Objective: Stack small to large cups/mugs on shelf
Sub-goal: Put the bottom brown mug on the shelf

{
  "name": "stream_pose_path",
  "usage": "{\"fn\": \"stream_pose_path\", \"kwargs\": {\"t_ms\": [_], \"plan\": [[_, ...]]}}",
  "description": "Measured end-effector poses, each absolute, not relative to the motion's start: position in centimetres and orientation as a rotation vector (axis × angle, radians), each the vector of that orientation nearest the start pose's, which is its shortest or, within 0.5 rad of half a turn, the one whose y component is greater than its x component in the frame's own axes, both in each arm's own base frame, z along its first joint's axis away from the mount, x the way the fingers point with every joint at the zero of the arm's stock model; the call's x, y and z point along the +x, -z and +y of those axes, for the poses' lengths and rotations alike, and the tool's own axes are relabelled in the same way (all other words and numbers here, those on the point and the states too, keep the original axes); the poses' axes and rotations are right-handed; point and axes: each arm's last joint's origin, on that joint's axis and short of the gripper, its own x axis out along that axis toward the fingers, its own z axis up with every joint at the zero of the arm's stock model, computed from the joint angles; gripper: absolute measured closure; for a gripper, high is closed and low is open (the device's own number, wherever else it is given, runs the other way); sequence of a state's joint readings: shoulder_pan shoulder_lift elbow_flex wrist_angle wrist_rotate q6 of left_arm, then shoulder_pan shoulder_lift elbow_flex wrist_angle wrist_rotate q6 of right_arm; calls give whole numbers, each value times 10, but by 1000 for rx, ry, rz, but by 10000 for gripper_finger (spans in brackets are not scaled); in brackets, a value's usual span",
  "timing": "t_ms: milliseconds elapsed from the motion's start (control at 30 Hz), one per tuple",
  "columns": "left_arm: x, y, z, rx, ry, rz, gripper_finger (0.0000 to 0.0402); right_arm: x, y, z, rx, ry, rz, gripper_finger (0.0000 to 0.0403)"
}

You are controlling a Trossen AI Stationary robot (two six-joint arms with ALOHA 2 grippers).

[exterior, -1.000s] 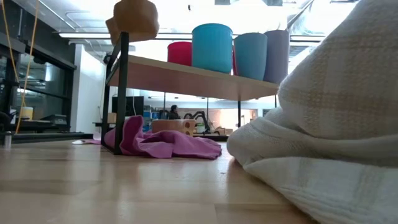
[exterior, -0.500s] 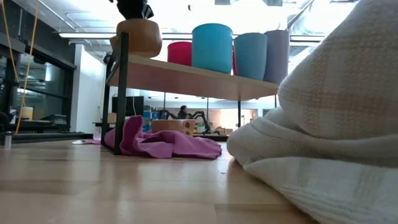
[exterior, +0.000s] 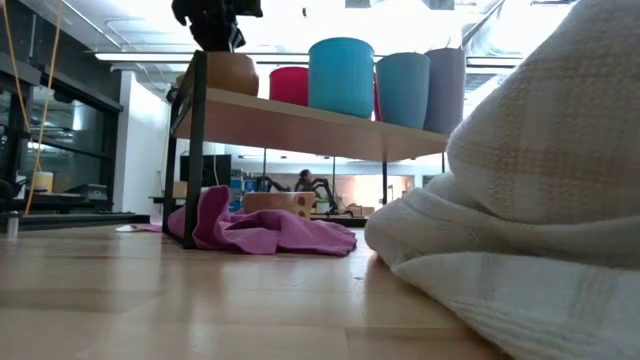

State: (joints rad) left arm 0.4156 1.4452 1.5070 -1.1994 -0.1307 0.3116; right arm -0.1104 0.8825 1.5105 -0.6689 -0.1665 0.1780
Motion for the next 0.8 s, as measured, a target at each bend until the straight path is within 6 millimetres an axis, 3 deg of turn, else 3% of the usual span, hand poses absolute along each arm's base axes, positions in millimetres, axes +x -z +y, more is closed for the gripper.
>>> {"fn": "stream_pose_path", "kwargs": {"t_ms": [467,800], "plan": [[244,-332,113,102,-274,1242,397,112,-496,-8,183,-52,46,403],[246,-331,114,101,-260,1225,396,111,-496,-8,181,-52,46,403]]}}
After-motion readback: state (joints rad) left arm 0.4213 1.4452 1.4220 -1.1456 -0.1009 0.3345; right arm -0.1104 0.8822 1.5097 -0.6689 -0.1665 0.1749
